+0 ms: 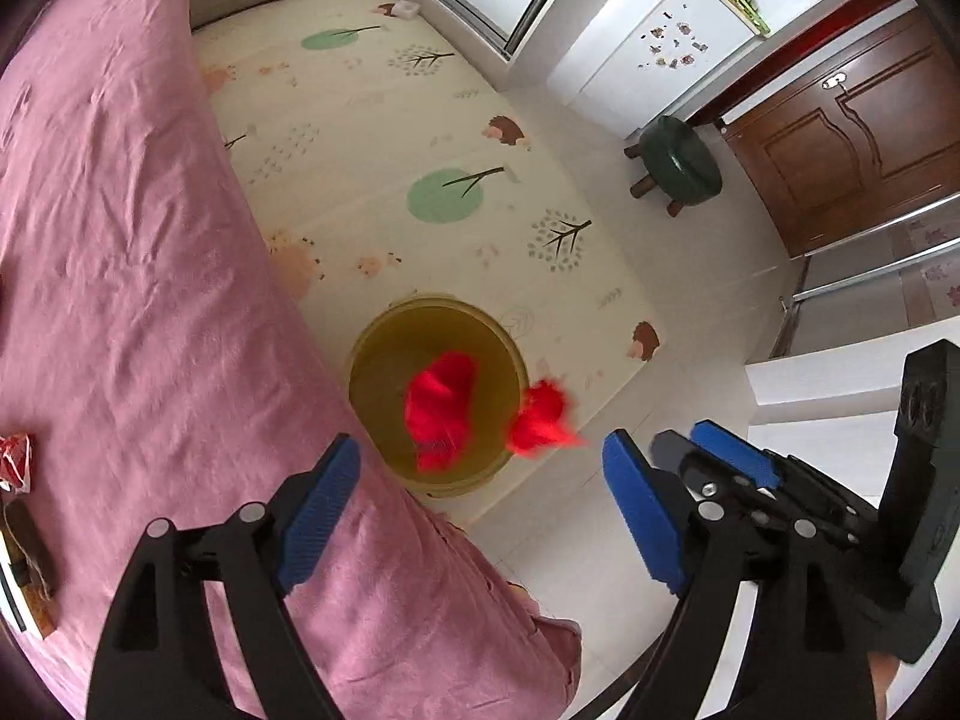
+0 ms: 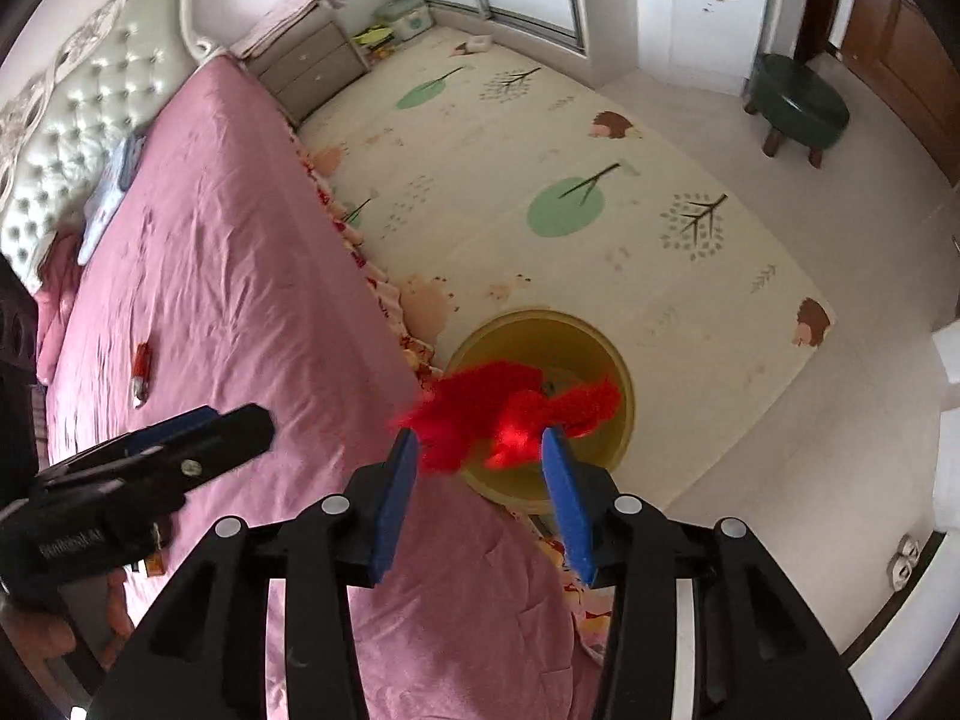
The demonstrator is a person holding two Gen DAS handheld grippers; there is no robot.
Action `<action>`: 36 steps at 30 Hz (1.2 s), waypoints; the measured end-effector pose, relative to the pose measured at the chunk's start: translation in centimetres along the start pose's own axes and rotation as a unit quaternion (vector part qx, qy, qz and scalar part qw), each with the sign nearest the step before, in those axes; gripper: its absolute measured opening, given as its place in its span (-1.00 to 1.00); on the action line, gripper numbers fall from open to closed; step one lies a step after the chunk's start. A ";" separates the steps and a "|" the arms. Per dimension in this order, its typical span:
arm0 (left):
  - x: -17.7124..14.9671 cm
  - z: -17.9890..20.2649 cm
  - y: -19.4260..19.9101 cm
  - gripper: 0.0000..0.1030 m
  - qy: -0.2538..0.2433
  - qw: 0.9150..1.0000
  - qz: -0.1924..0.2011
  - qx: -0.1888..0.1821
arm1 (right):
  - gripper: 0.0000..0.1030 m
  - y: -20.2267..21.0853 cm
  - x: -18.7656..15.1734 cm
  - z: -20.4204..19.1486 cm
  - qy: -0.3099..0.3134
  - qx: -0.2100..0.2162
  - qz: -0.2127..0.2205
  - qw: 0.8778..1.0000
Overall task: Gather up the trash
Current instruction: 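Open both grippers to drop the red items into the yellow bin, then move both grippers back over the pile on the bed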
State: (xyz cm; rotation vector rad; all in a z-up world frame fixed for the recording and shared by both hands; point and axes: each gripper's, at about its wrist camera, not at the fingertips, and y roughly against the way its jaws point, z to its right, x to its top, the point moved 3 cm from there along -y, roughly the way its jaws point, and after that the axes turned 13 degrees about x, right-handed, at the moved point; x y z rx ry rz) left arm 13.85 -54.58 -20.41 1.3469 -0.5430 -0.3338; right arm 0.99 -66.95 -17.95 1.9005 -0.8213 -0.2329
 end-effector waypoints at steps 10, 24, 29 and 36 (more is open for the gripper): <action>-0.9 -2.7 1.0 0.59 0.003 1.000 0.005 0.017 | -0.16 0.0 0.0 -1.5 0.014 0.001 -0.006 1.000; -4.7 -11.8 6.1 0.59 0.069 0.996 0.040 0.050 | -0.16 -0.7 -1.4 -11.6 0.090 0.038 -0.023 0.995; -7.7 -16.6 8.0 0.59 0.108 0.991 0.047 0.065 | -0.16 -2.5 -3.4 -17.1 0.130 0.060 -0.047 0.989; -12.6 -24.4 10.3 0.59 0.176 0.979 0.053 0.087 | -0.16 -5.6 -7.1 -24.4 0.188 0.085 -0.089 0.974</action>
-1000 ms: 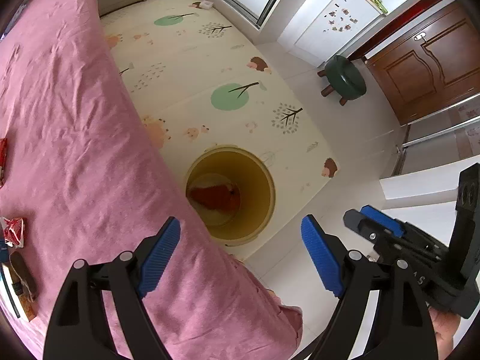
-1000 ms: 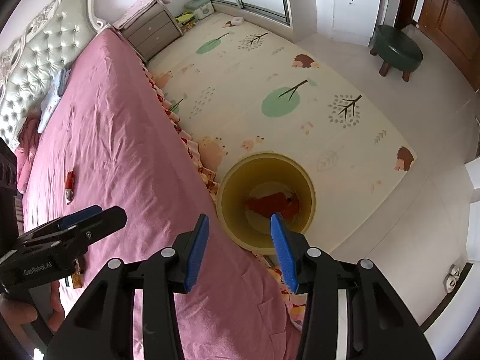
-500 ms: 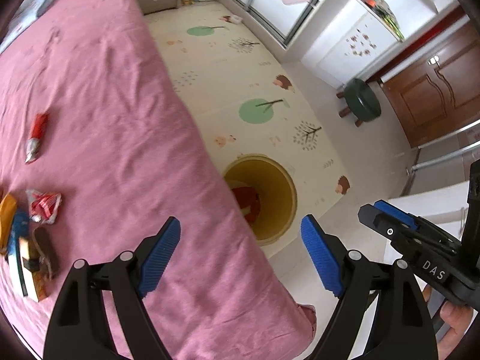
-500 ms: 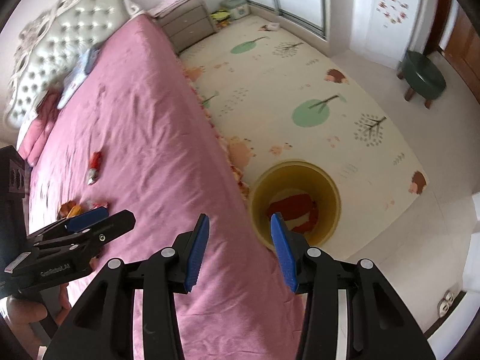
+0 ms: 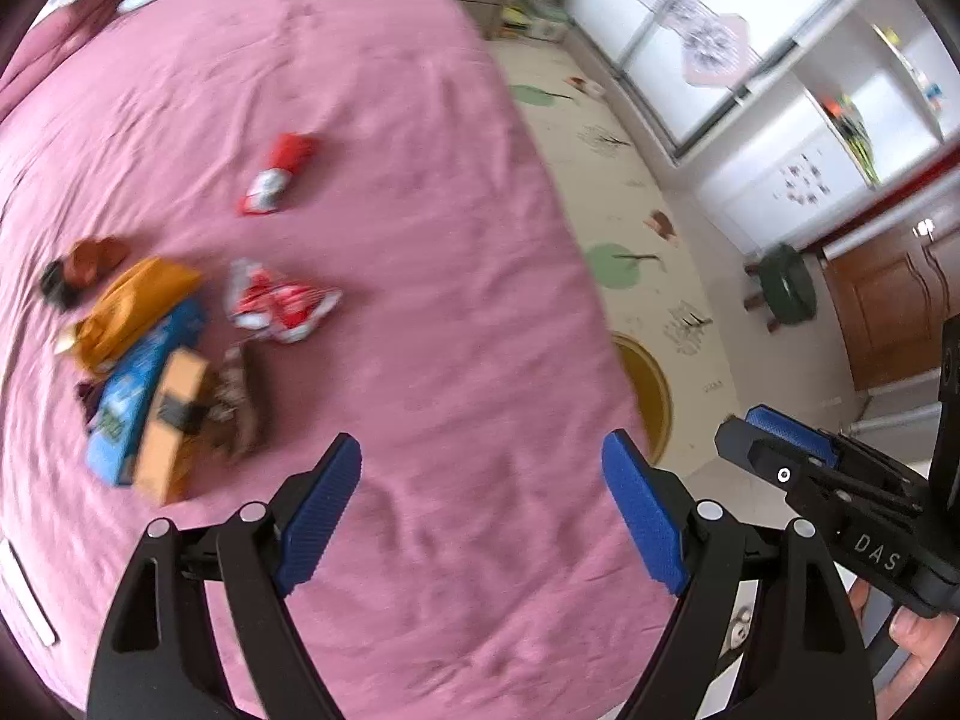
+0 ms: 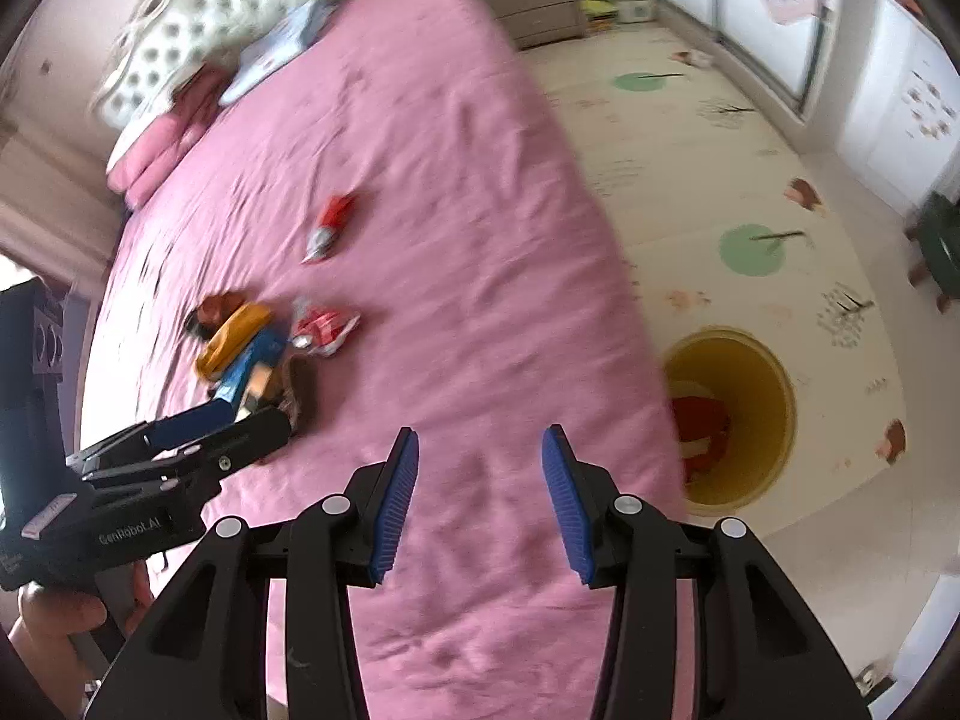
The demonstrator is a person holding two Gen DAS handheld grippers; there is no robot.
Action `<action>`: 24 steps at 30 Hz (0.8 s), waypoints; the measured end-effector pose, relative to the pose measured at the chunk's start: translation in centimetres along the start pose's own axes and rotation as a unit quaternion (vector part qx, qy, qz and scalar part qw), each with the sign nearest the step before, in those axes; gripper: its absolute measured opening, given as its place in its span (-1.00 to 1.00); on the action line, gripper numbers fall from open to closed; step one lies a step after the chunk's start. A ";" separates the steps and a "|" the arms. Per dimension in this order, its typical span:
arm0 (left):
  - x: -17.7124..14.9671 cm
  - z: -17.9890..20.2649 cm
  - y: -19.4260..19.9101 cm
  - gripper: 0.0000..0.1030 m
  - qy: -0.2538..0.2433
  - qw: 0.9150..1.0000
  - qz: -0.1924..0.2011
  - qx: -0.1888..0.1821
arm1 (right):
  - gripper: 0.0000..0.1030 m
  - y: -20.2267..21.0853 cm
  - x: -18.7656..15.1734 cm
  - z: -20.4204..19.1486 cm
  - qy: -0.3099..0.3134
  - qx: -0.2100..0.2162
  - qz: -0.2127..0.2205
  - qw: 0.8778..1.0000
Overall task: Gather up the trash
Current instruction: 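Move both grippers back over the pile on the bed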
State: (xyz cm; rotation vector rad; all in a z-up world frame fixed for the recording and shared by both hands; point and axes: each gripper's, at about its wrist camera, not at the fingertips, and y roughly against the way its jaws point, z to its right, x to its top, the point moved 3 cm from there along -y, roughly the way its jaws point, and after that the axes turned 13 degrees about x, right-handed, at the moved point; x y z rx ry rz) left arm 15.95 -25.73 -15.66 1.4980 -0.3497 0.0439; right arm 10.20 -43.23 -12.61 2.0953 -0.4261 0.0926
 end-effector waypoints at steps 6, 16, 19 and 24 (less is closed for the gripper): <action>-1.2 -7.3 0.1 0.59 0.056 0.998 0.002 0.025 | -0.16 -3.9 -0.3 -5.8 0.043 0.021 -0.034 0.998; -2.3 -16.5 -1.7 0.59 0.132 0.990 -0.011 0.044 | -0.16 -10.1 0.0 -12.1 0.091 0.039 -0.082 0.992; -2.3 -18.2 -2.4 0.59 0.147 0.988 -0.019 0.047 | -0.16 -11.8 0.4 -13.1 0.096 0.041 -0.093 0.990; -1.8 -21.1 -4.1 0.59 0.166 0.984 -0.032 0.051 | -0.16 -14.5 1.2 -14.0 0.097 0.042 -0.111 0.988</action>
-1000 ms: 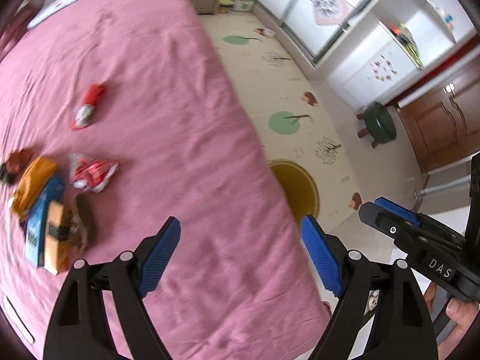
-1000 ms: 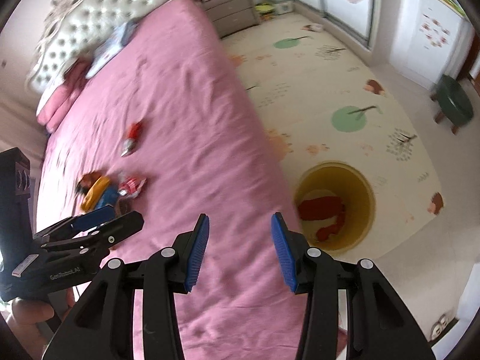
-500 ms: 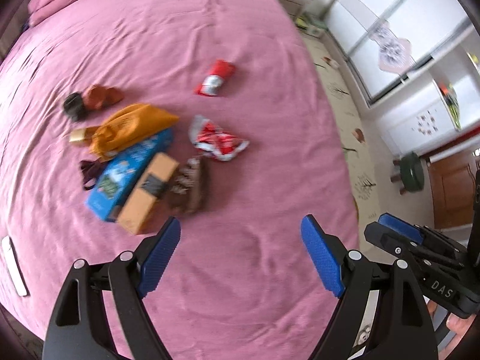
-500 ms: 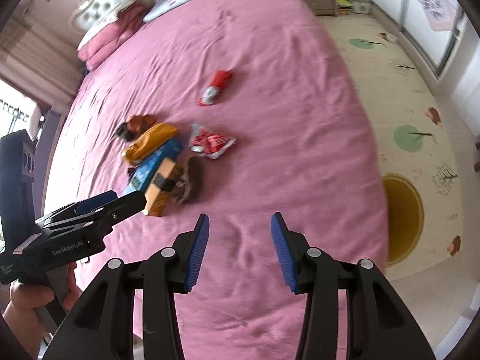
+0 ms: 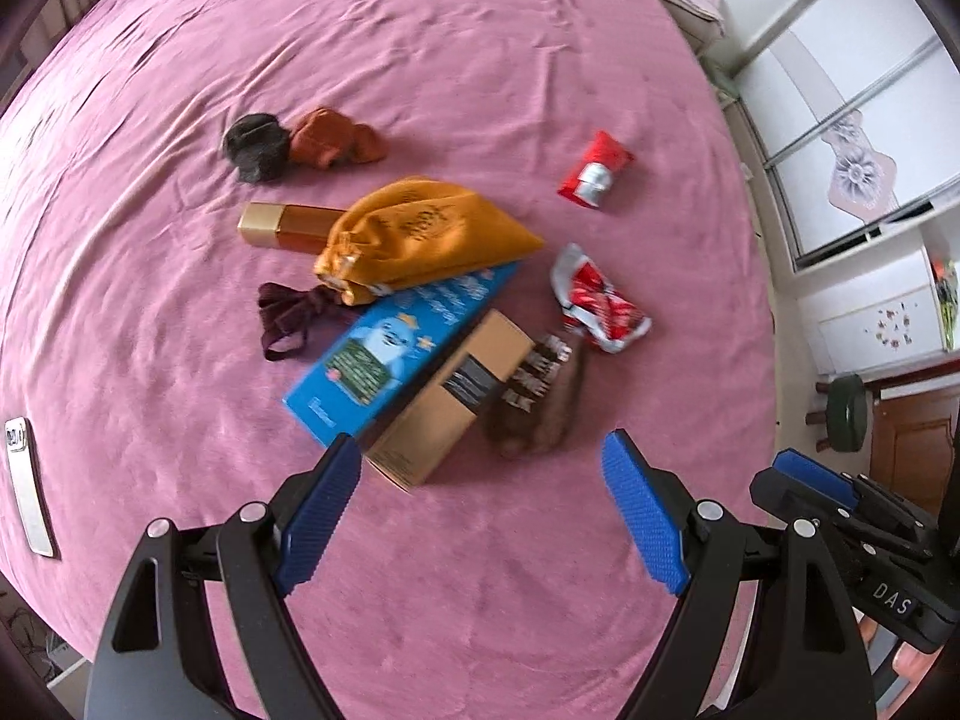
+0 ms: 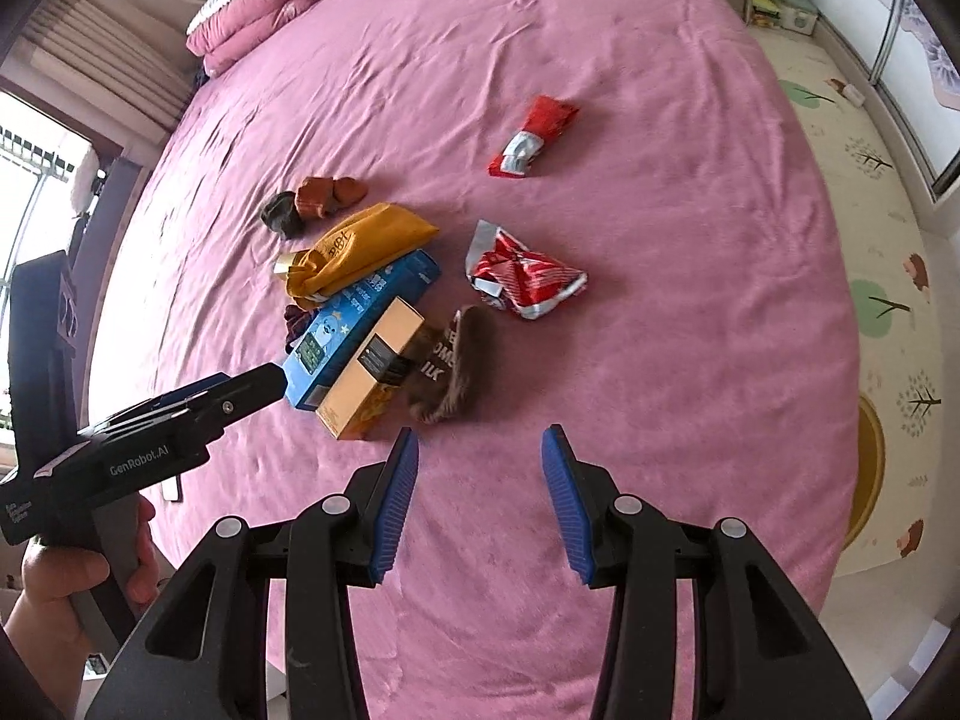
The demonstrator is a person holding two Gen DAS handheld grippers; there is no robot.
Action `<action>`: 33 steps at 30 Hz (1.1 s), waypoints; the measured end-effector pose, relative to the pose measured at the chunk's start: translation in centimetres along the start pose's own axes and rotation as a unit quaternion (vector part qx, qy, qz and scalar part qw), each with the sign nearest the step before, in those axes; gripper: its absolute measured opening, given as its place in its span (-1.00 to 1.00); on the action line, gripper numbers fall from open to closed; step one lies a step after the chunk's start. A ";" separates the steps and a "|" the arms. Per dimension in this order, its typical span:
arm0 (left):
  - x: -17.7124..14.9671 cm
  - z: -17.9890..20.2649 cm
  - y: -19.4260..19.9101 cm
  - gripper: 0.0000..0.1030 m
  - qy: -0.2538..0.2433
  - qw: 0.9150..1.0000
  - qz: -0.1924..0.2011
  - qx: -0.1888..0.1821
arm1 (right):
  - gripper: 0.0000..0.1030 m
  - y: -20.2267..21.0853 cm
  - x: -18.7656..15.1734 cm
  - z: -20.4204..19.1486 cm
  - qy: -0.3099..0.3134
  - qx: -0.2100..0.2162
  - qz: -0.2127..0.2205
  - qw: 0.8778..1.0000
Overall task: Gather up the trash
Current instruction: 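Move both grippers back over the pile on the bed, then grasp the orange drawstring bag with the left gripper while the right gripper grasps the brown fuzzy pouch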
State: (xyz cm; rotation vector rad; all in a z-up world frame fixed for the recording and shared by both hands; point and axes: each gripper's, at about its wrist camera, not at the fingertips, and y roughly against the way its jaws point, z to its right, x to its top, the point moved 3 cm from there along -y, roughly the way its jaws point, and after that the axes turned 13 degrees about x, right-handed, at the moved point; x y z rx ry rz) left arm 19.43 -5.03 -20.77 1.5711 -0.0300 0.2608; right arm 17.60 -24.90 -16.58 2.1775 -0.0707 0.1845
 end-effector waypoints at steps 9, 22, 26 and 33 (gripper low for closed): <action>3.0 -2.2 -2.8 0.59 0.032 0.999 -0.014 -0.008 | -0.16 -4.5 2.3 0.6 -0.010 0.003 -0.032 0.999; 6.8 -4.9 -7.2 0.60 0.051 0.998 -0.031 0.006 | -0.16 -10.2 3.7 1.9 -0.021 -0.006 -0.081 0.996; 8.0 -5.3 -8.3 0.61 0.058 0.998 -0.034 0.004 | -0.16 -11.4 3.9 2.4 -0.028 -0.007 -0.089 0.996; 9.3 -4.9 -10.0 0.72 0.054 0.998 -0.043 0.005 | -0.16 -13.3 4.0 3.4 -0.044 -0.008 -0.107 0.993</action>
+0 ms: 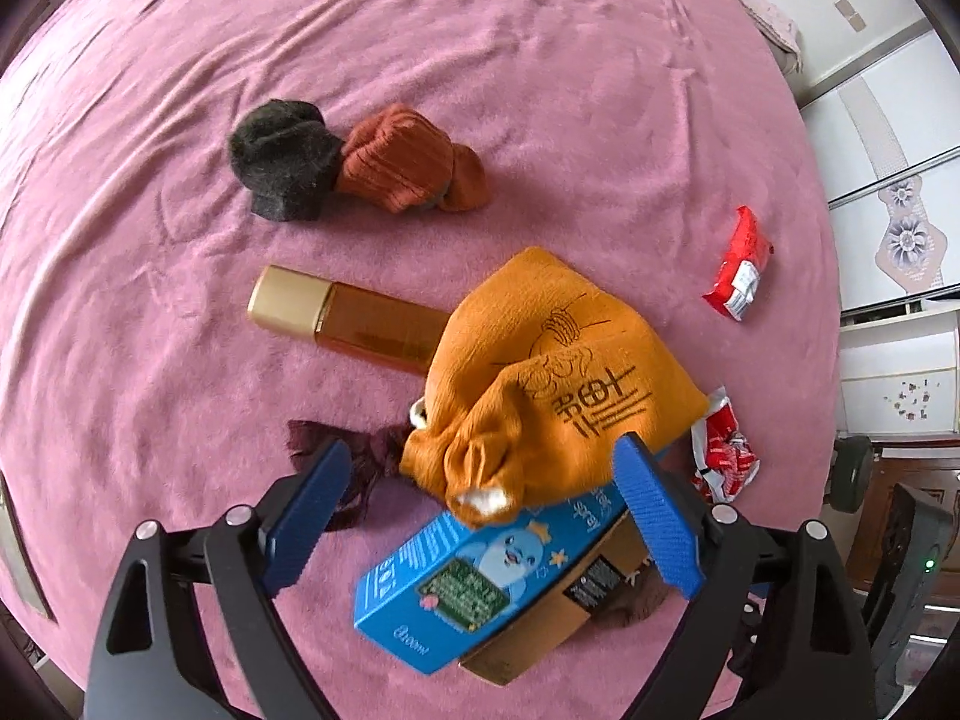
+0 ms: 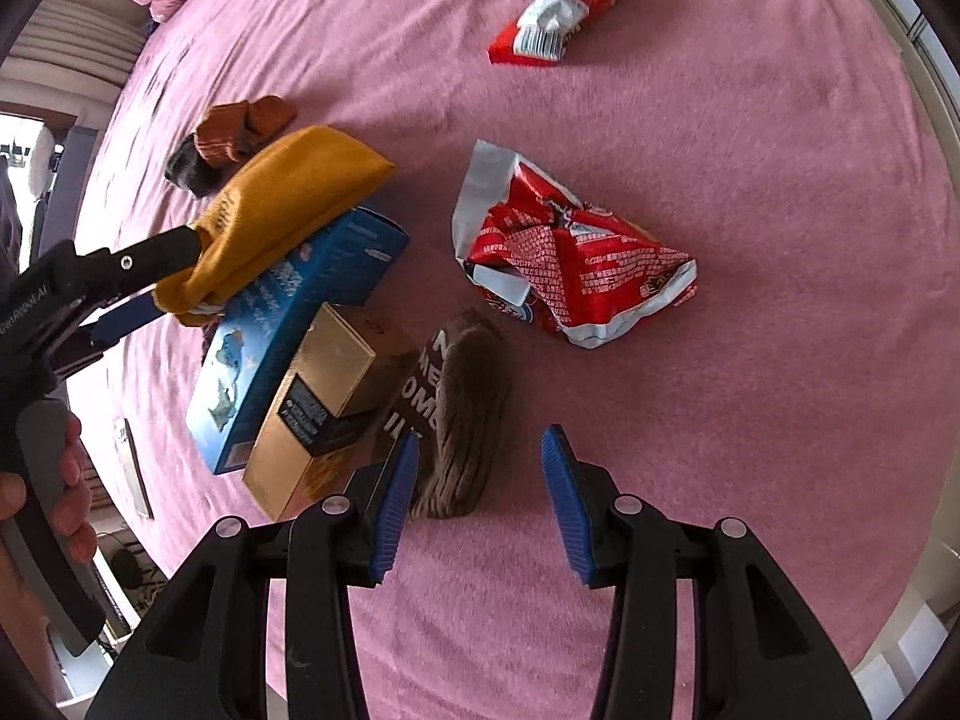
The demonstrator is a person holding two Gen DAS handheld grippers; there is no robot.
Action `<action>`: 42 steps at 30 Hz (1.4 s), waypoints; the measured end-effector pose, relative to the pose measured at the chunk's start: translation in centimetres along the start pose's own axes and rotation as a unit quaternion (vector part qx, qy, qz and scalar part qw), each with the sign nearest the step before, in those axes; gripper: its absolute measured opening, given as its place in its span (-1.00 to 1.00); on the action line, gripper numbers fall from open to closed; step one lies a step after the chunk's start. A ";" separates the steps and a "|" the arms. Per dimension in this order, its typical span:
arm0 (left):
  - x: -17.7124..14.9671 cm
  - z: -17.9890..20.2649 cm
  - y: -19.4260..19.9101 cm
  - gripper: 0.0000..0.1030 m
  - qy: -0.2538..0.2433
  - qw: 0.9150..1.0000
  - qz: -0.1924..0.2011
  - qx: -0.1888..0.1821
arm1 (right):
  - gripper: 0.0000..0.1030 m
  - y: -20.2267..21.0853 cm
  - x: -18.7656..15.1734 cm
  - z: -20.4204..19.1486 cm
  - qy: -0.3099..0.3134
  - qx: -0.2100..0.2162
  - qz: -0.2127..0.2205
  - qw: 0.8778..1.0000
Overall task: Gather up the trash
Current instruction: 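Grasp the orange drawstring bag with the left gripper while the right gripper grasps the brown fuzzy pouch, then carry the orange bag and brown pouch in both grippers over the yellow bin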
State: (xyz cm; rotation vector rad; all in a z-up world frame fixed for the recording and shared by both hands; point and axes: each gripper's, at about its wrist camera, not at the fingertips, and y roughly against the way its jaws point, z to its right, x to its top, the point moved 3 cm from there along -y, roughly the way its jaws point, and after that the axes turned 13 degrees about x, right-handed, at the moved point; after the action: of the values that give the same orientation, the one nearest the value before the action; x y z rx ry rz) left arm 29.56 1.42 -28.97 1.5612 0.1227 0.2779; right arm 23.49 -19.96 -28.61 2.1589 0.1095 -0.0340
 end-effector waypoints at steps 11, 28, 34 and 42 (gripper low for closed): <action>0.7 1.1 -1.5 0.21 0.001 1.000 -0.011 0.011 | -0.65 -2.2 0.4 0.5 -0.011 -0.011 -0.019 1.000; -1.1 -0.2 2.7 -0.26 0.027 0.999 0.012 -0.022 | -0.90 2.6 -1.0 -0.2 -0.006 0.006 0.030 1.000; -3.3 0.3 6.1 -0.26 0.014 0.999 0.027 -0.034 | -0.90 6.5 -2.7 -0.9 0.000 0.026 0.056 0.998; -7.4 3.7 9.2 -0.26 -0.022 0.998 0.038 -0.044 | -0.90 10.8 -6.1 -0.9 0.010 0.027 0.094 0.995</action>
State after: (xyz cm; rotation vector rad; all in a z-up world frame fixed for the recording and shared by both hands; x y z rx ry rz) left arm 22.44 -4.14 -20.50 1.4863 0.0161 0.3042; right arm 18.36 -25.62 -18.73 2.2156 -0.0833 0.0949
